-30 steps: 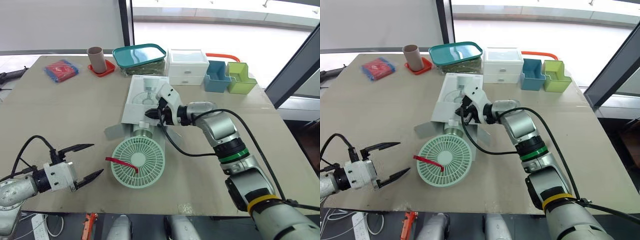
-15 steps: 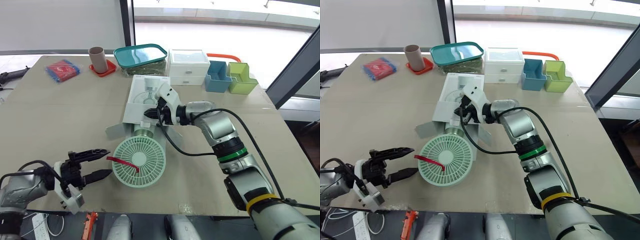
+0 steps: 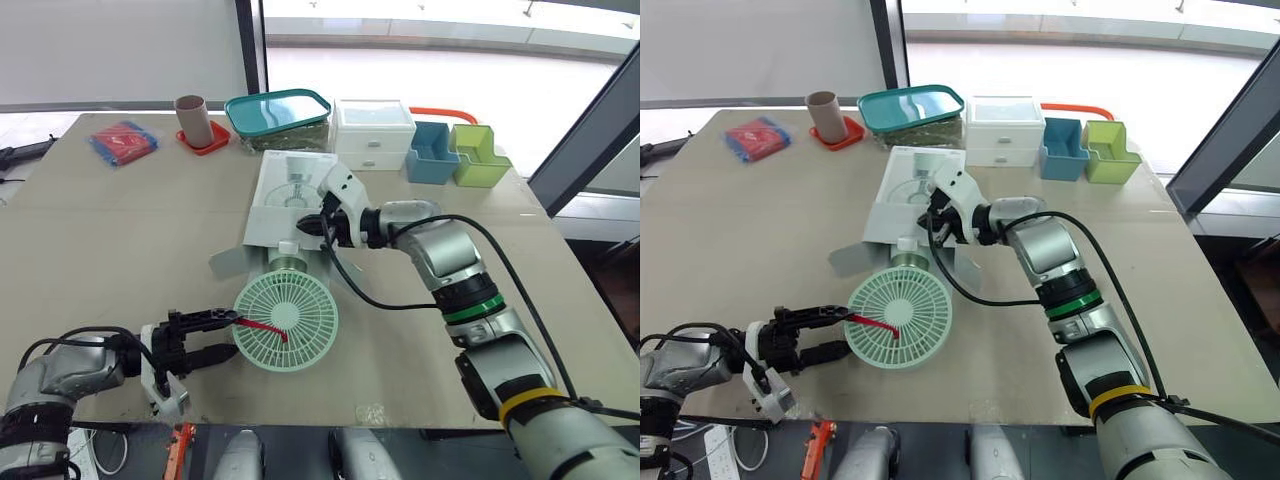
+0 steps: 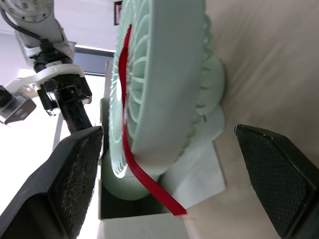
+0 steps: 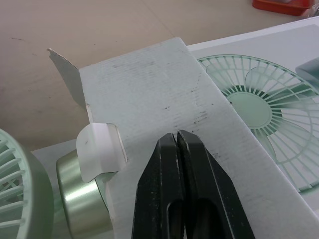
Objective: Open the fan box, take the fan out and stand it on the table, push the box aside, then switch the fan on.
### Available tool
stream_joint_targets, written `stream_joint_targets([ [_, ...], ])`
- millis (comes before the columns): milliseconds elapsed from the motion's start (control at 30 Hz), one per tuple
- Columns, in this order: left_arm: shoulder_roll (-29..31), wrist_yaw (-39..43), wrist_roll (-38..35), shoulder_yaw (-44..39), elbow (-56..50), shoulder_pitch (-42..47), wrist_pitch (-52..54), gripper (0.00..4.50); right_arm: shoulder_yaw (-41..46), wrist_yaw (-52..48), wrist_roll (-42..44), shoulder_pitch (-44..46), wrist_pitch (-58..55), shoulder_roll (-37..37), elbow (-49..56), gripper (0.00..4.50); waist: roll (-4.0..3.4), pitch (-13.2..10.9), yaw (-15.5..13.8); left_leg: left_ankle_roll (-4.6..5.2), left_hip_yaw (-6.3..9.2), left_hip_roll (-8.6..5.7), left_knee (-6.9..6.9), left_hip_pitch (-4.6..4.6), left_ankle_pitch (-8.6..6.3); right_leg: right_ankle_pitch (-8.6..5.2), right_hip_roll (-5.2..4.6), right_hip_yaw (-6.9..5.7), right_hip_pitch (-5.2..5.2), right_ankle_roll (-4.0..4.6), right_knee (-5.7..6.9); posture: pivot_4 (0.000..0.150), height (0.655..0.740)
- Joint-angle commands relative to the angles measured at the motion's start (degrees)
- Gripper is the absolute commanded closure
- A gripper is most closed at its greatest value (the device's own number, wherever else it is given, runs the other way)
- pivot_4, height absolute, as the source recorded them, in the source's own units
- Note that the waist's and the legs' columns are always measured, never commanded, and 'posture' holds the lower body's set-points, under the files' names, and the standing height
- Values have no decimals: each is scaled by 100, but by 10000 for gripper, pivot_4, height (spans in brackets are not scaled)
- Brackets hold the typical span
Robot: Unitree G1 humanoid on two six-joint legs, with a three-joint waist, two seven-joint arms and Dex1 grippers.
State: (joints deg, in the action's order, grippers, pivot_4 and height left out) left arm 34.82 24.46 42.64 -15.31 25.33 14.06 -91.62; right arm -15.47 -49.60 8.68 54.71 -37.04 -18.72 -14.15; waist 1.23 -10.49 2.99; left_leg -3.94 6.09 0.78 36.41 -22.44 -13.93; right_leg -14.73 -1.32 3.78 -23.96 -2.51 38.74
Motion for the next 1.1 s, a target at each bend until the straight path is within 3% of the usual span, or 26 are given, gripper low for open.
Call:
stream_joint_targets([
  [33, -117, -487, 409, -210, -89, 62, -88, 194, 141, 17, 57, -2, -48, -57, 324, 45000, 0, 0, 10, 0, 0, 0, 0, 0, 0, 0, 0, 0, -1, 0, 3, 1500, 7400],
  [333, -186, -1622, 1381, -235, -513, 6, 14, 194, 136, 30, 54, -16, -99, -104, 395, 45000, 1, 1, 10, 0, 0, 1, 2, 2, 0, 0, -2, -7, -5, 0, 19, 1500, 7400],
  [400, -194, -1878, 1604, -188, -626, 2, 98, 2656, 140, 33, 57, -13, -105, -101, 396, 45000, 1, 1, 10, 0, 0, 1, 3, 2, 0, 0, -2, -7, -5, 0, 20, 1500, 7400],
  [500, -172, -2214, 1878, -83, -773, -55, 266, 13768, 143, 31, 63, -12, -113, -100, 400, 45000, 1, 1, 10, 0, 1, 1, 3, 2, 0, 0, -2, -8, -5, 0, 21, 1500, 7400],
  [533, -155, -2314, 1968, -51, -815, -92, 311, 15212, 142, 32, 59, -8, -107, -100, 392, 45000, 1, 1, 10, 0, 1, 1, 3, 2, 0, 0, -2, -8, -5, 0, 21, 1500, 7400],
  [667, -79, -2675, 2189, 38, -979, -191, 478, 27761, 144, 32, 59, -6, -106, -100, 389, 45000, 2, 1, 12, 0, 1, 1, 3, 2, 0, 0, -3, -9, -5, 0, 21, 1500, 7400],
  [833, 111, -3226, 2398, 390, -1181, -345, 767, 28138, 135, 31, 55, -11, -97, -94, 367, 45000, 2, 3, 11, 0, 2, 2, 4, 3, 1, 0, -4, -14, -5, 0, 24, 1500, 7400],
  [1100, 478, -3539, 1883, 904, -1523, -806, 809, 28138, 137, 39, 57, -36, -125, -107, 388, 45000, 1, 4, 7, 0, 2, 1, 4, 4, 1, 0, -8, -19, -5, 0, 26, 1500, 7400],
])
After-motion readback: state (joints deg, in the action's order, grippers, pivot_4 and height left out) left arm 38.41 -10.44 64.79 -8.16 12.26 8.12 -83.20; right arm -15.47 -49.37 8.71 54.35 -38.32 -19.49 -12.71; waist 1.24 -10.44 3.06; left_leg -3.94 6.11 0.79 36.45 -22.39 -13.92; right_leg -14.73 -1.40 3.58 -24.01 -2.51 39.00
